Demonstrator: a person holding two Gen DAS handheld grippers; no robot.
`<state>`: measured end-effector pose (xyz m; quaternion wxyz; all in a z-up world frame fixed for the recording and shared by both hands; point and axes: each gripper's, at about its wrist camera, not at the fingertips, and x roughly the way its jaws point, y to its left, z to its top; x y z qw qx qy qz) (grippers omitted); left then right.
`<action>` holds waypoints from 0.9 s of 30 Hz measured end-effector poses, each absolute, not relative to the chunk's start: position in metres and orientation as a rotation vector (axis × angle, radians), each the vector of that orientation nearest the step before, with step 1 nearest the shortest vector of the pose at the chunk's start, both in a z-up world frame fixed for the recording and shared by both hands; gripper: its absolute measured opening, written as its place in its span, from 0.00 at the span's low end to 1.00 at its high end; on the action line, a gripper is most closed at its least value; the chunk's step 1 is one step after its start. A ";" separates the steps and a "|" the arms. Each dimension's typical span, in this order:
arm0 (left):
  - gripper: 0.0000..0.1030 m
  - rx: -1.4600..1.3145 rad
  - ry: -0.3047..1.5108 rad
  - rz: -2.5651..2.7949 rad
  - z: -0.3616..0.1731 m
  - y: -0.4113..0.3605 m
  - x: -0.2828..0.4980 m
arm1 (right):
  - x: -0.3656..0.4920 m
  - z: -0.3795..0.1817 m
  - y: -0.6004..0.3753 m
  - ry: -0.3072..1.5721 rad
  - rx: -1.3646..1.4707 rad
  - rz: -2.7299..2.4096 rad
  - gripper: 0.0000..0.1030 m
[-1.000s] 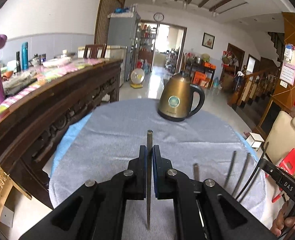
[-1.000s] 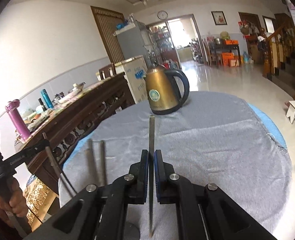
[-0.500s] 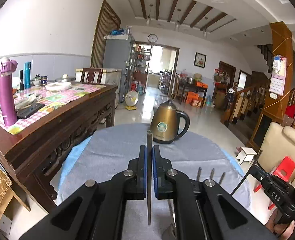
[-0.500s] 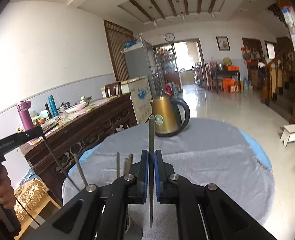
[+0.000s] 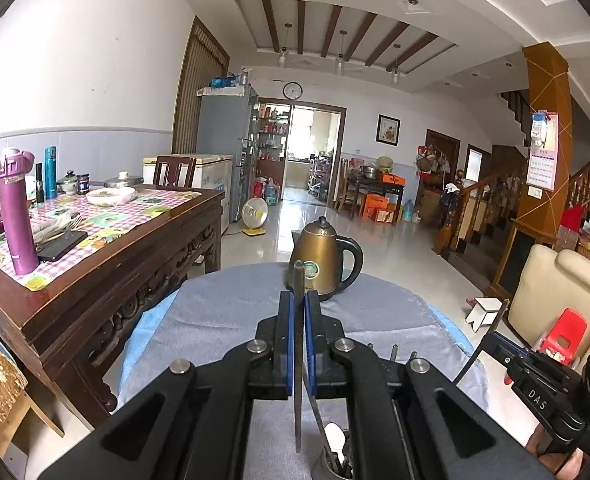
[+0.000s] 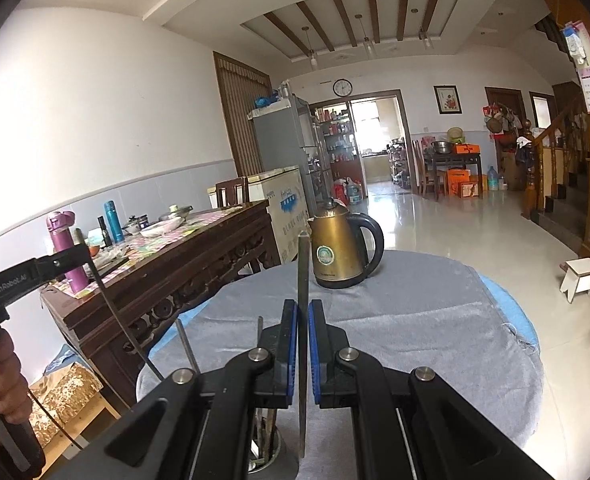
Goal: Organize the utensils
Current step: 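Lift the held chopsticks with both tools and carry them over the grey cup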
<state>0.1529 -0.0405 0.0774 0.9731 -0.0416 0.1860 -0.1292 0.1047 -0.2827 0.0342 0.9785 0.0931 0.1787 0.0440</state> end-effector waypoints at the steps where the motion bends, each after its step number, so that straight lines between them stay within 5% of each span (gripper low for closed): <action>1: 0.05 -0.081 0.374 -0.263 0.078 -0.041 0.152 | 0.104 0.036 -0.281 0.358 0.186 0.091 0.06; 27: 0.05 -0.072 0.282 -0.342 0.120 -0.061 0.127 | 0.091 0.082 -0.244 0.272 0.142 0.166 0.06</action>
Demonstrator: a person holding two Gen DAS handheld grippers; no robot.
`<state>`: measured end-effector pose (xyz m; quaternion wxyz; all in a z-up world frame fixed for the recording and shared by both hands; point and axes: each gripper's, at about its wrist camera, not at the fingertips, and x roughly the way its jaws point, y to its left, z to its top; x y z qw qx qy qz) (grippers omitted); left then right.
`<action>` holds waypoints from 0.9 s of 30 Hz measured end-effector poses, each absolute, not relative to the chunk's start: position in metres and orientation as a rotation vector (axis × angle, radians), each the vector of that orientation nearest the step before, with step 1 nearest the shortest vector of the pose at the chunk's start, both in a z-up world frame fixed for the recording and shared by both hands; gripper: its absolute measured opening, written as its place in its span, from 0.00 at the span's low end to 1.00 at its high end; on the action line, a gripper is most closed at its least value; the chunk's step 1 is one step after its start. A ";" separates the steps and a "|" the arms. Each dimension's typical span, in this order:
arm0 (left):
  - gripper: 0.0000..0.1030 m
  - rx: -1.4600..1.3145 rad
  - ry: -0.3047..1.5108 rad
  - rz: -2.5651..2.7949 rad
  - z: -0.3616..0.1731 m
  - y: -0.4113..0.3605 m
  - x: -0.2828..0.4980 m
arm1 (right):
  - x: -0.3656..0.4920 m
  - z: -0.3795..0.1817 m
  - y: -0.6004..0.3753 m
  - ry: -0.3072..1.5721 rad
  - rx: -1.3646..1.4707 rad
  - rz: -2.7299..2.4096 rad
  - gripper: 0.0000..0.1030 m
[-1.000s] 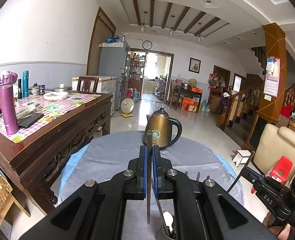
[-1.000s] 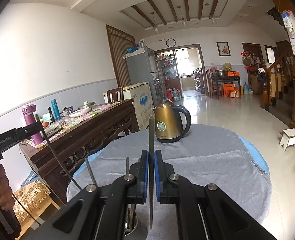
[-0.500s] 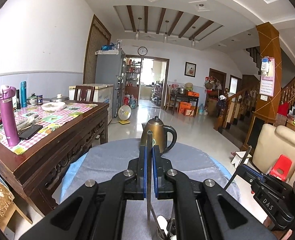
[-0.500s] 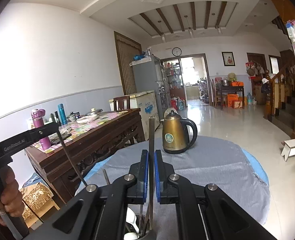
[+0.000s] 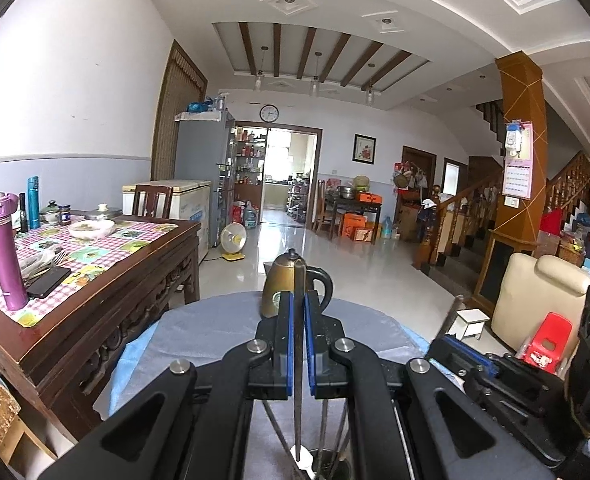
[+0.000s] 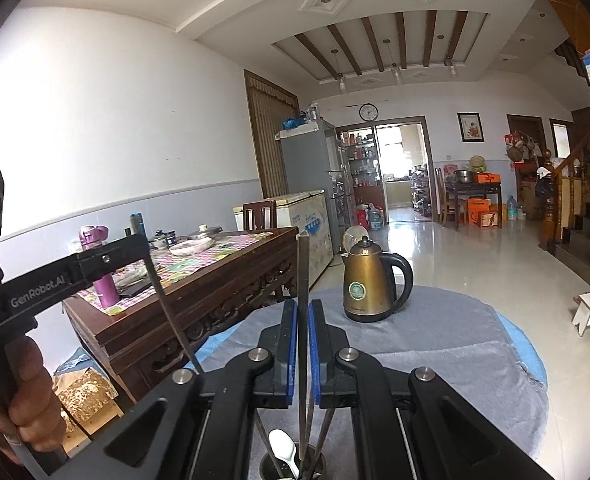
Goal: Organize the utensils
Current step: 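Lift the held chopsticks with both tools and carry them over the grey cup, then lower the chopsticks into the grey cup and push them down with both tools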
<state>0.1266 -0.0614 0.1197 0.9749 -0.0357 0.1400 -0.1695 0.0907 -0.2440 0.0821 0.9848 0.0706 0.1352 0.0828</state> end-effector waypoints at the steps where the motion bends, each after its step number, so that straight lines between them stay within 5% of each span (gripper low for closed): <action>1: 0.05 -0.070 0.281 -0.345 0.120 -0.063 0.126 | 0.091 0.081 -0.244 0.271 0.144 0.170 0.06; 27: 0.05 -0.067 0.439 -0.396 0.073 -0.075 0.157 | 0.117 0.039 -0.243 0.378 0.183 0.191 0.07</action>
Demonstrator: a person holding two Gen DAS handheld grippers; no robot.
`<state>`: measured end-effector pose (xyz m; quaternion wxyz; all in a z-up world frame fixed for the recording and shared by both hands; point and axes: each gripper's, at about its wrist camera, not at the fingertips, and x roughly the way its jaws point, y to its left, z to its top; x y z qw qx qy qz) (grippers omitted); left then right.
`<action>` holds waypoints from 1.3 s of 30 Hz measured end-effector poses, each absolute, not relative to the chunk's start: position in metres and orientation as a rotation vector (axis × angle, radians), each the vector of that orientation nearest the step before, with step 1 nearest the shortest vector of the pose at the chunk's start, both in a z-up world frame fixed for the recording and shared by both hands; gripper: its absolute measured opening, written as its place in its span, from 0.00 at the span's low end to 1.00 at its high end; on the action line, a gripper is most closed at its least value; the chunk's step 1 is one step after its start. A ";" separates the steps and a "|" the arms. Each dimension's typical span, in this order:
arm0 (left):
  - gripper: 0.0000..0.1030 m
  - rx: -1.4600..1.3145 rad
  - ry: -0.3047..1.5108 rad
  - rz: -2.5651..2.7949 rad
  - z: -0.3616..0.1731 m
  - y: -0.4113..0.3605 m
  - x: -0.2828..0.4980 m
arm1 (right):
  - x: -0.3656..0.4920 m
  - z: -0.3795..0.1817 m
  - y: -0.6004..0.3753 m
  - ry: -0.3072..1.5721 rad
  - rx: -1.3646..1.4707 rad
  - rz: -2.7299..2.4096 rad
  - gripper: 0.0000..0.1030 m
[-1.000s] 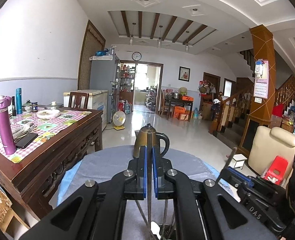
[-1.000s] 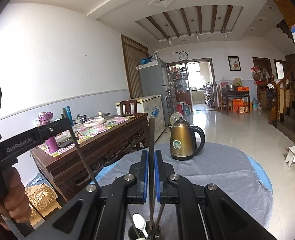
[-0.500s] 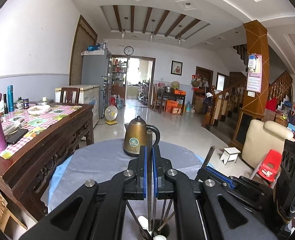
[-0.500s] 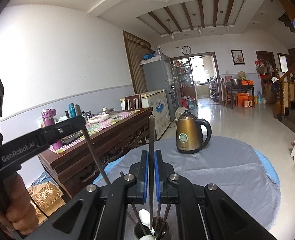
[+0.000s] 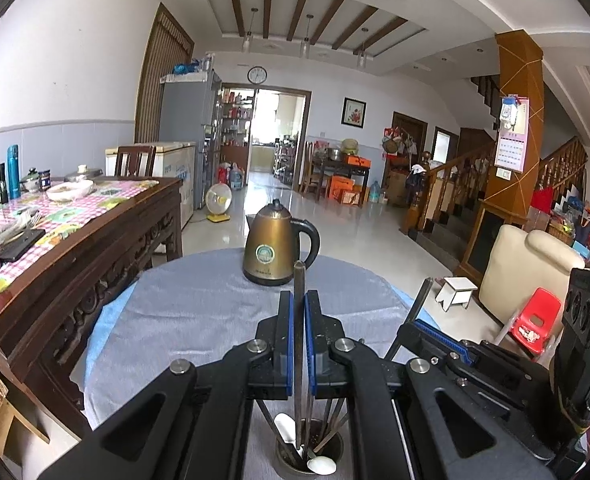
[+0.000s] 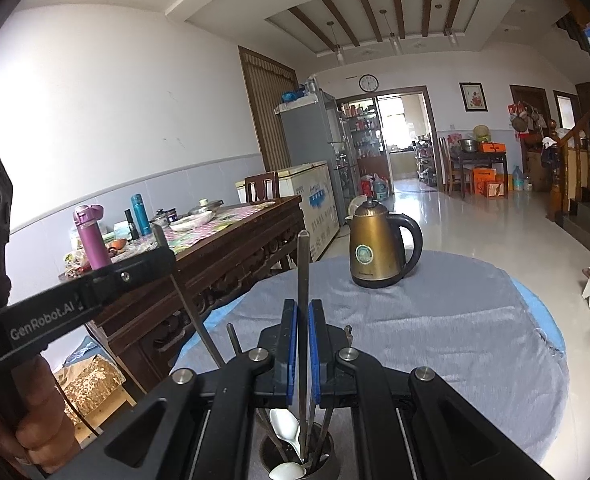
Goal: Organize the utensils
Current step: 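Lower the chopsticks into the grey cup and push them down with both tools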
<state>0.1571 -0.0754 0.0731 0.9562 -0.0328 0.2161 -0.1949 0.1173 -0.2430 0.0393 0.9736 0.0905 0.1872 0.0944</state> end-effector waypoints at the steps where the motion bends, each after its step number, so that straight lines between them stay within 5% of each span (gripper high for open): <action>1: 0.05 -0.066 0.444 -0.396 0.072 -0.076 0.158 | 0.117 0.039 -0.243 0.379 0.183 0.189 0.07; 39: 0.05 -0.017 0.642 -0.386 0.007 -0.081 0.167 | 0.133 -0.001 -0.254 0.511 0.239 0.142 0.07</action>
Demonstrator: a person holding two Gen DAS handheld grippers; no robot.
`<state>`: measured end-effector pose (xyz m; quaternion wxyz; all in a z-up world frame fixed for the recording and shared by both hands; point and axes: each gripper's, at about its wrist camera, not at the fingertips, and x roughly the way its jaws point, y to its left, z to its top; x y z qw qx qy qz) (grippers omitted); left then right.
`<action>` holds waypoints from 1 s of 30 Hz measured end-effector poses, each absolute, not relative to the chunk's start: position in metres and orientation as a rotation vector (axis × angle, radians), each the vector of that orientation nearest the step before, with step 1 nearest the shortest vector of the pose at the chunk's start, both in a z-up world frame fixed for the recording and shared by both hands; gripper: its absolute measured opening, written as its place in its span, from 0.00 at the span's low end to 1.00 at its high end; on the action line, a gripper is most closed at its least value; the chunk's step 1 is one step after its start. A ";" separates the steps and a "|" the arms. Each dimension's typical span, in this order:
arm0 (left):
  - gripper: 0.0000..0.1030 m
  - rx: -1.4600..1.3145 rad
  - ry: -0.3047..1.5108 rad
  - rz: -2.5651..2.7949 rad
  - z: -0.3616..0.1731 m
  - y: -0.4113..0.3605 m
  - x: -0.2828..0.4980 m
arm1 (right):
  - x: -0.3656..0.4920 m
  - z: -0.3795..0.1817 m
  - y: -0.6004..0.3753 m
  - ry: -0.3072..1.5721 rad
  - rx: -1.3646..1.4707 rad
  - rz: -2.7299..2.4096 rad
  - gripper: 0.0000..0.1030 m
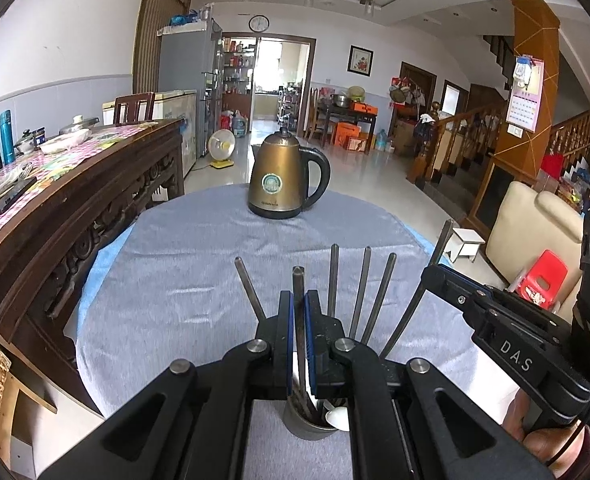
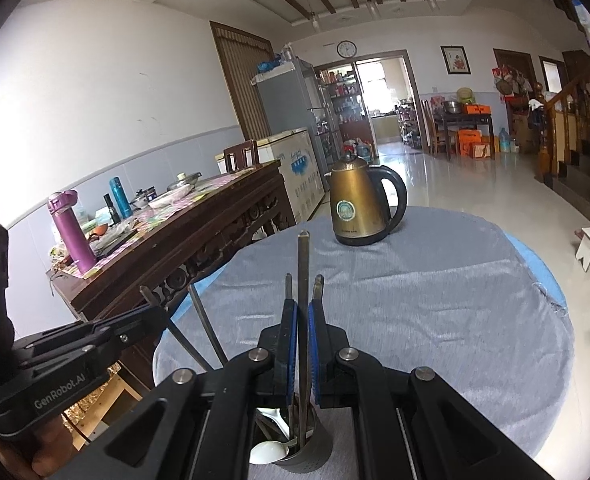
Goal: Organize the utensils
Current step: 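Lower the chopsticks into the grey cup and push them down with both tools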
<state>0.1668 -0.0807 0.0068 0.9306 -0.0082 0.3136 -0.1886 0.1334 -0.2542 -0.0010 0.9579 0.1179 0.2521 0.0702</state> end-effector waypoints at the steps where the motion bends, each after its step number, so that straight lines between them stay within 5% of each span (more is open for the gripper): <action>1: 0.05 -0.017 0.645 -0.386 0.005 -0.080 0.167 | 0.134 -0.002 -0.254 0.514 0.241 0.143 0.07; 30: 0.05 -0.016 0.687 -0.384 -0.005 -0.082 0.172 | 0.148 -0.024 -0.256 0.591 0.321 0.199 0.07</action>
